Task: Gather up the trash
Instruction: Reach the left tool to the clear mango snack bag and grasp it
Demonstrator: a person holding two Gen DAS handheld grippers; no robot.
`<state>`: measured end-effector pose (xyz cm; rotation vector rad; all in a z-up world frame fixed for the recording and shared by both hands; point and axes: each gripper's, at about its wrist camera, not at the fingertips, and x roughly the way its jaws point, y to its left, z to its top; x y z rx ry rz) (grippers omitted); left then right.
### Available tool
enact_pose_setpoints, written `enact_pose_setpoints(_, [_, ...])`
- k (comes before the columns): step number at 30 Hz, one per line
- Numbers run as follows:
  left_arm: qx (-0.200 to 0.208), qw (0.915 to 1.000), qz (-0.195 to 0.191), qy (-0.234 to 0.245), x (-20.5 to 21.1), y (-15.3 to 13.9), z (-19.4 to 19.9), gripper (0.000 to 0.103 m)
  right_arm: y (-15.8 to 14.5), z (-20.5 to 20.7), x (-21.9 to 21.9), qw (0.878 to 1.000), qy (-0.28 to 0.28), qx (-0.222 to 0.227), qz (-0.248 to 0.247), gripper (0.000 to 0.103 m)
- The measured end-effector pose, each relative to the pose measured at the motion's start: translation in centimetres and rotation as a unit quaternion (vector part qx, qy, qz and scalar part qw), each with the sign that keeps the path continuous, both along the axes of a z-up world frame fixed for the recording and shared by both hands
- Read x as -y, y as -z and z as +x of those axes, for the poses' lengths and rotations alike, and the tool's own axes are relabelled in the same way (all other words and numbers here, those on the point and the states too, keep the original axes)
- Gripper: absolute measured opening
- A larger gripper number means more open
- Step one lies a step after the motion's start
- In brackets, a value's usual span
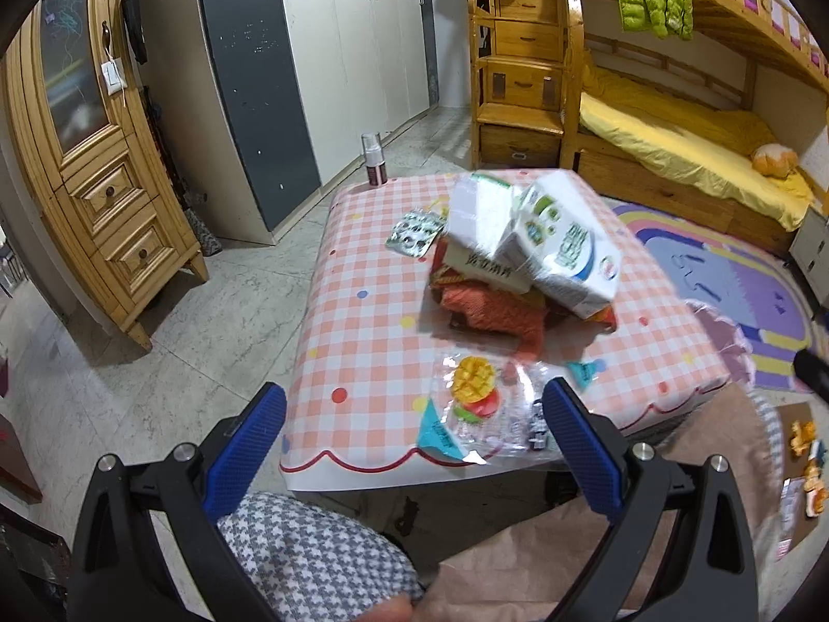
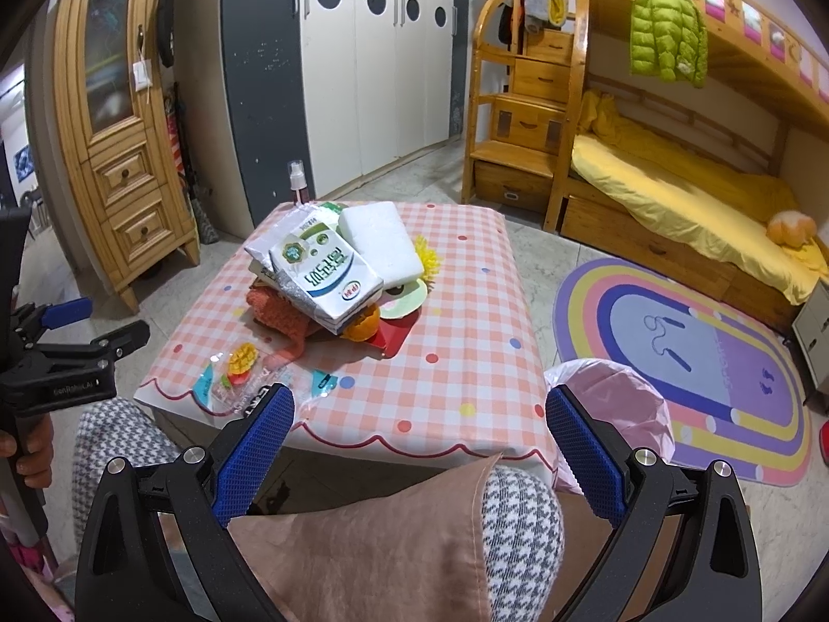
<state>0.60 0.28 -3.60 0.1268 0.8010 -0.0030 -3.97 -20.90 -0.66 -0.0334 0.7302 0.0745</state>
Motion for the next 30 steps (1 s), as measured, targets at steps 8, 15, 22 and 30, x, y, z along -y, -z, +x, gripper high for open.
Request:
enact_pose_setpoints(8, [-0.06,0.9968,-0.03,0.044,-0.2,4.9,1.3,0.096,2.5,2.7,0.3,1.0,0.0,-0.001,0.017,0.097])
enact_pose_setpoints(15, [-0.08,0.9944,-0.013,0.067,1.1,7.9,2.3,0.096,4.0,4.2,-0.3,1.0,-0.011,-0.011,0.013,0.097])
enact_pose_setpoints(22, [-0.085,0.989,0.025,0.118,3.2,9.5,1.5,0.096,4.6,4.7,0.0,1.0,-0.01,-0.024,0.004,0.097])
enact_pose_setpoints(30, [-0.08,0.9853,0.073,0.132,4.1,11.9,1.9,0.096,4.9,4.9,-0.1,0.999,-0.012,-0.03,0.005,0.097])
